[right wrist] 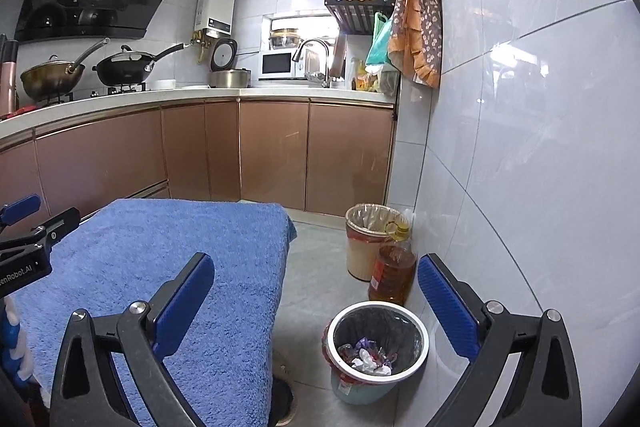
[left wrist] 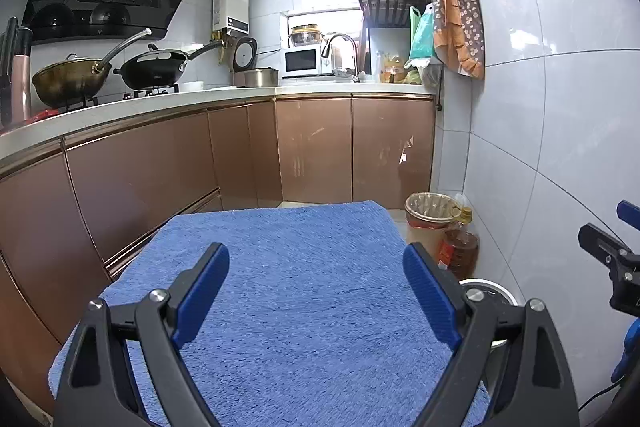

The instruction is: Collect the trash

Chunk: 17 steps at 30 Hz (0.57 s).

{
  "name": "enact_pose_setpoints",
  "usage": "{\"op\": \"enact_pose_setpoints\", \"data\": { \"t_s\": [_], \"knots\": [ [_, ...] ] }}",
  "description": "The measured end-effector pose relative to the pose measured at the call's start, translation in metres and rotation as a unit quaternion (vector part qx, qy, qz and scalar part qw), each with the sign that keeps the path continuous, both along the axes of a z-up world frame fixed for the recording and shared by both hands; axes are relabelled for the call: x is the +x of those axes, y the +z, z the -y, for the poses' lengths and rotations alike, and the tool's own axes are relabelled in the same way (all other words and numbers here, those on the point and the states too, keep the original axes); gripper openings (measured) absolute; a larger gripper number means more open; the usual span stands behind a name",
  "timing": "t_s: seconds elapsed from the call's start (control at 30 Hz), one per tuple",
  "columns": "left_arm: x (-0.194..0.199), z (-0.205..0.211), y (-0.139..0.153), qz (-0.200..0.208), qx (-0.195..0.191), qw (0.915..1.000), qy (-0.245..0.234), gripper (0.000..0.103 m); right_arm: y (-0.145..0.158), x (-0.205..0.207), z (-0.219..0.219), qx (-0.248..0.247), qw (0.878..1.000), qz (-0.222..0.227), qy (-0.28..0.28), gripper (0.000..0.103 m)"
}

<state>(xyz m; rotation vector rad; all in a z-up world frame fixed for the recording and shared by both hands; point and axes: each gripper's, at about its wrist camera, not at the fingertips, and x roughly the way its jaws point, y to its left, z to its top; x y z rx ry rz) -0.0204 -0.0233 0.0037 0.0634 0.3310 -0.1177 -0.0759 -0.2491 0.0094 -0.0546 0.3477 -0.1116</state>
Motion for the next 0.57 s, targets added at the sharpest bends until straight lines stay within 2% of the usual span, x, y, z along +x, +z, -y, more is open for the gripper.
{"op": "enact_pose_setpoints", "data": {
  "t_s": [0.57],
  "knots": [
    [-0.010, -0.005, 0.006, 0.000, 0.004, 0.9998, 0.019, 0.089, 0.011, -0.011, -0.003, -0.010, 1.000, 0.026, 0.005, 0.103]
  ]
}}
